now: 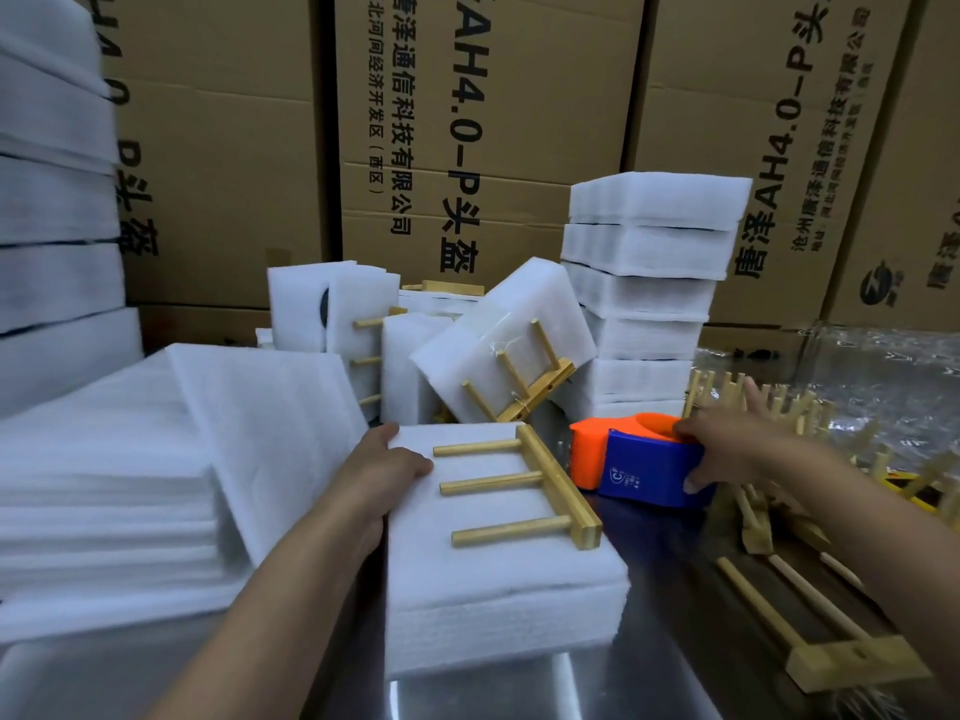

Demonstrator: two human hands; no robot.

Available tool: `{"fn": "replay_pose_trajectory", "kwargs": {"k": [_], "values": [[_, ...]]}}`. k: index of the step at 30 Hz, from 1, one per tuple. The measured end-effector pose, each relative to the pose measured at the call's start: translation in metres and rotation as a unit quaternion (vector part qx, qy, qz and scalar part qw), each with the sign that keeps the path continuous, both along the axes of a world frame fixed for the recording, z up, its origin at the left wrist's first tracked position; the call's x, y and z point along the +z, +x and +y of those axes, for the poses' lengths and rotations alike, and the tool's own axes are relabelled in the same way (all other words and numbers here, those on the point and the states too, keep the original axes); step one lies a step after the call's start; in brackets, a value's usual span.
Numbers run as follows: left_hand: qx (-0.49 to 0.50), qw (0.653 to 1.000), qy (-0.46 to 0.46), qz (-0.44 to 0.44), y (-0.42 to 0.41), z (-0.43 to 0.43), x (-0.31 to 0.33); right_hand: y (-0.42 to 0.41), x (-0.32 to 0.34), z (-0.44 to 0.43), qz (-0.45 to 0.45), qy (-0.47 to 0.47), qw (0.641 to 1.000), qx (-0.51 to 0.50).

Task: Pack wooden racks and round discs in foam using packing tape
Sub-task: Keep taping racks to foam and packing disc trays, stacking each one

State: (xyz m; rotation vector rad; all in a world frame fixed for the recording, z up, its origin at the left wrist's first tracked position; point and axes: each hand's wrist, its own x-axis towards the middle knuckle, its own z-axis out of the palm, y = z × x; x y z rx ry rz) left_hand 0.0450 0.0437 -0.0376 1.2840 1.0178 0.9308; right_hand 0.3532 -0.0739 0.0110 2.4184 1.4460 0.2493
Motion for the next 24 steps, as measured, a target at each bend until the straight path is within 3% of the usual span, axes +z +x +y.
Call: {"fn": "replay_pose_trajectory", "kwargs": {"k": [4,7,9,18,22,24], "values": [[-0.002,1.000,0.011,0.005,0.001,0.001,0.000,0.006,0.001,-0.002,0.105,0.076,0.989,0.071],[0.003,1.000,0.027,0.014,0.001,0.001,0.000,0.011,0.008,-0.009,0.291,0.146,0.939,0.113],[0.006,0.999,0.043,0.025,0.002,0.000,0.000,0.014,0.014,-0.012,0.363,0.192,0.902,0.136],[0.001,0.995,0.081,0.055,0.002,0.001,-0.002,0.005,0.036,-0.017,0.524,0.294,0.781,0.171],[0.007,0.992,0.098,0.075,0.001,-0.001,0.001,-0.011,0.040,-0.018,0.559,0.294,0.747,0.206],[0.014,0.980,0.148,0.135,0.001,-0.002,0.000,-0.020,0.048,-0.019,0.569,0.287,0.735,0.232]]}}
